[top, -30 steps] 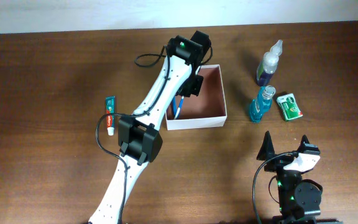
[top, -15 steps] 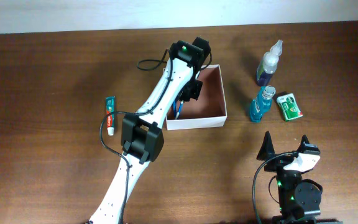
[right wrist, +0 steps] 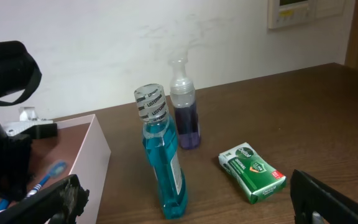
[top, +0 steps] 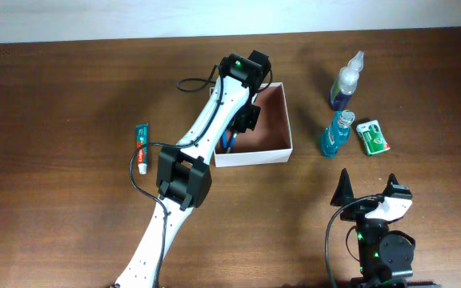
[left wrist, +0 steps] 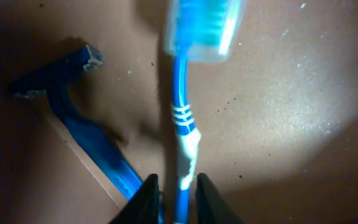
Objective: Pack container
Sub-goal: 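Lower the toothbrush into the box and release it, then move the left gripper over the green Colgate toothpaste tube, then lower the left gripper and grasp the toothpaste tube, then lift the toothpaste tube and carry it over the box, then lower the tube into the box, open and raise the left gripper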
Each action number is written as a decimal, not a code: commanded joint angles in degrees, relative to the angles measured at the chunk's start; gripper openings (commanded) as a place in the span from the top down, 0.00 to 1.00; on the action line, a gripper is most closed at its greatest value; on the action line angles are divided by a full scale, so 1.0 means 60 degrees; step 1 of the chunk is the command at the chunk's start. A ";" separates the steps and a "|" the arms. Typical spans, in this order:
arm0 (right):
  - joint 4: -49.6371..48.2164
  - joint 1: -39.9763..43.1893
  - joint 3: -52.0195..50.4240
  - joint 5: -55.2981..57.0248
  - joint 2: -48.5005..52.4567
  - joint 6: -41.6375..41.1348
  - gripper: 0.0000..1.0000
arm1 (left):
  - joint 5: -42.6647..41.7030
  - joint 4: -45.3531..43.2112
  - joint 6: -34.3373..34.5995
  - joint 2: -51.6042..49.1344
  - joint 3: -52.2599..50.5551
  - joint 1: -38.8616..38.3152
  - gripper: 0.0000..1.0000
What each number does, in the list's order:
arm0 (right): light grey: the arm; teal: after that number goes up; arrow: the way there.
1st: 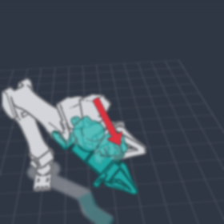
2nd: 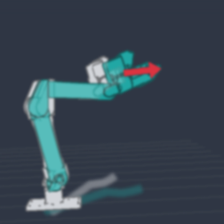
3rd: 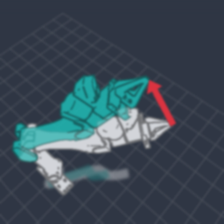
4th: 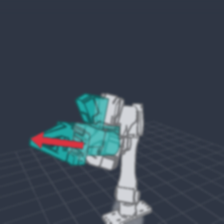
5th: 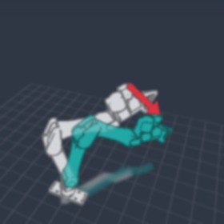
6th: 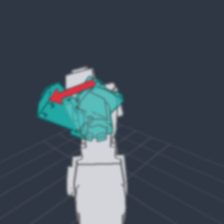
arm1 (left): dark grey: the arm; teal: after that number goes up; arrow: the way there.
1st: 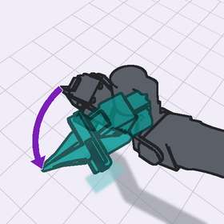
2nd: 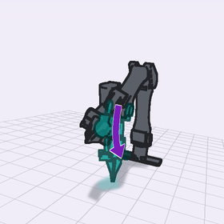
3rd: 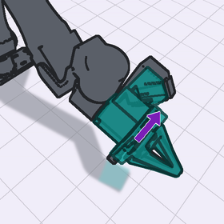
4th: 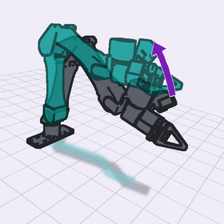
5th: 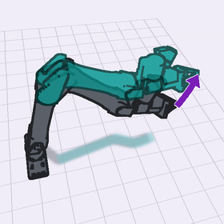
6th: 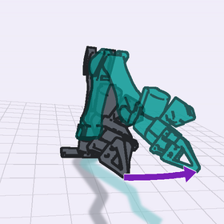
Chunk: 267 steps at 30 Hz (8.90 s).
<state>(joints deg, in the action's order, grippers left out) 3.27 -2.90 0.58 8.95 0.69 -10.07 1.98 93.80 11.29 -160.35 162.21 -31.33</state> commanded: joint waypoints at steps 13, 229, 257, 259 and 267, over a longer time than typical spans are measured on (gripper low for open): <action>0.0073 -0.0080 -0.0044 0.0087 -0.0080 0.0106 0.02 | 0.0069 0.0488 -0.0120 0.0168 0.1705 0.0062 0.62; 0.0073 -0.0080 -0.0044 0.0087 -0.0080 0.0106 0.02 | -0.1880 -0.0076 0.1020 0.5555 -0.4838 0.2645 0.93; 0.0076 -0.0080 -0.0044 0.0087 -0.0080 0.0106 0.02 | -0.1625 -0.2426 0.1759 0.4870 -0.4852 0.0845 0.87; 0.0076 -0.0080 -0.0044 0.0087 -0.0080 0.0106 0.02 | -0.1628 -0.2382 0.1759 0.4605 -0.4852 0.0845 0.87; 0.0076 -0.0080 -0.0044 0.0087 -0.0080 0.0106 0.02 | -0.2051 -0.2204 0.1800 0.4080 -0.4867 0.0845 0.86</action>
<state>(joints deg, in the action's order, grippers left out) 3.27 -2.90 0.58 8.95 0.69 -10.04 -8.75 80.44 21.04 -135.00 132.22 -26.15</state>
